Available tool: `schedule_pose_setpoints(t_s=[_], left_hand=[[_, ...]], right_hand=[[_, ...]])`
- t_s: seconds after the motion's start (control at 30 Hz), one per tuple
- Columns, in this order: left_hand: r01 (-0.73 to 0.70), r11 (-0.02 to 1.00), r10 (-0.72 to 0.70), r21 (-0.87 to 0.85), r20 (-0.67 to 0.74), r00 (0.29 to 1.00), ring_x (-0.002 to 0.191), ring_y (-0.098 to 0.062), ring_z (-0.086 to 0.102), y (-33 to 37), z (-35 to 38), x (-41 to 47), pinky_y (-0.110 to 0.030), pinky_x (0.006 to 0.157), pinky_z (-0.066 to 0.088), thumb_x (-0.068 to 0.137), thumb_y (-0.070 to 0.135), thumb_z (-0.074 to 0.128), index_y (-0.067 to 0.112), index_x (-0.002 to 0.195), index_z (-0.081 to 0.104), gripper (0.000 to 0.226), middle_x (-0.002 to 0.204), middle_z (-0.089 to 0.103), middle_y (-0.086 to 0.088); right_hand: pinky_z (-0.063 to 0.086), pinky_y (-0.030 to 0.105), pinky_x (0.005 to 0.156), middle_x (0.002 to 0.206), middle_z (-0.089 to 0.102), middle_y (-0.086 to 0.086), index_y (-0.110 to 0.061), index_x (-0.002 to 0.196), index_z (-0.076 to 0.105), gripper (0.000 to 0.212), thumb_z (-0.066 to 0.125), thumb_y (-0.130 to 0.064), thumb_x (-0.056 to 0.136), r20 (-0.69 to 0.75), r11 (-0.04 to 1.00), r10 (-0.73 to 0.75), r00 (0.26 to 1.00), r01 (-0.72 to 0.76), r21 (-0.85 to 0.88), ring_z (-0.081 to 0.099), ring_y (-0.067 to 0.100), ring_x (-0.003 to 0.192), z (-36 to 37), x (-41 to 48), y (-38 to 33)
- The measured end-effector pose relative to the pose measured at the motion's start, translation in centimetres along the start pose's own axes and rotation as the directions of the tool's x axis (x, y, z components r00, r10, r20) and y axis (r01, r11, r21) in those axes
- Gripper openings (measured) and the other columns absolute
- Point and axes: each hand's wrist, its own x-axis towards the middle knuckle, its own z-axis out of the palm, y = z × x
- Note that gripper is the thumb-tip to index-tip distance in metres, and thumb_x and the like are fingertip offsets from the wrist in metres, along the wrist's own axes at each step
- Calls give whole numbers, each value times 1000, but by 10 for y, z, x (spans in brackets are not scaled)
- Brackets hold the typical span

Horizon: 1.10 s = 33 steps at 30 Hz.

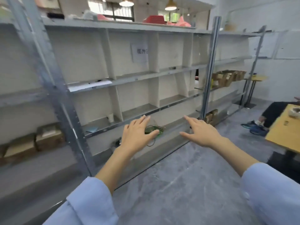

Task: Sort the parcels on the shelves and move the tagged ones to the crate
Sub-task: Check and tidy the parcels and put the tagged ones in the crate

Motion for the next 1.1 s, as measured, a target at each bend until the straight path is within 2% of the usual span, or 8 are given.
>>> schedule_pose_setpoints(t_s=[0.27, 0.5, 0.8, 0.93, 1.1], left_hand=[[300, 951, -285, 78, -156, 946, 146, -17, 21, -173, -115, -65, -45, 115, 19, 91, 69, 38, 36, 153, 23, 73, 161, 20, 11], [471, 877, -439, 98, -236, 867, 146, -17, 21, -318, -189, -130, -46, 115, 19, 91, 68, 41, 35, 153, 24, 73, 161, 21, 11], [599, 792, -538, 117, -329, 776, 145, -15, 25, -464, -249, -193, -42, 113, 22, 90, 68, 41, 35, 153, 26, 72, 160, 23, 12], [614, 785, -551, 82, -360, 753, 145, -13, 26, -504, -253, -202, -42, 113, 21, 92, 66, 42, 33, 153, 27, 71, 160, 25, 10], [607, 794, -560, 24, -357, 747, 144, -13, 27, -541, -234, -193, -39, 112, 21, 92, 65, 44, 32, 152, 29, 71, 159, 27, 10]], right_hand=[[34, 43, 111, 162, 22, 0, -26, 157, 7, 82, 42, -63, 94, -30, 947, -316, 948, 317, 55, 27, 25, 144, -8, 84, -209], [35, 46, 112, 161, 22, 1, -26, 157, 9, 81, 43, -63, 94, -45, 858, -504, 863, 506, 89, 29, 26, 144, 6, 131, -396], [36, 50, 112, 160, 26, 4, -27, 156, 12, 81, 49, -61, 93, -98, 799, -558, 824, 565, 203, 30, 29, 143, 43, 175, -578], [38, 48, 108, 160, 26, 4, -25, 156, 15, 79, 49, -58, 93, -109, 799, -549, 829, 558, 223, 31, 28, 142, 62, 189, -620], [36, 47, 110, 160, 26, 4, -25, 156, 15, 79, 52, -55, 93, -48, 810, -540, 840, 535, 242, 31, 27, 143, 89, 216, -636]])
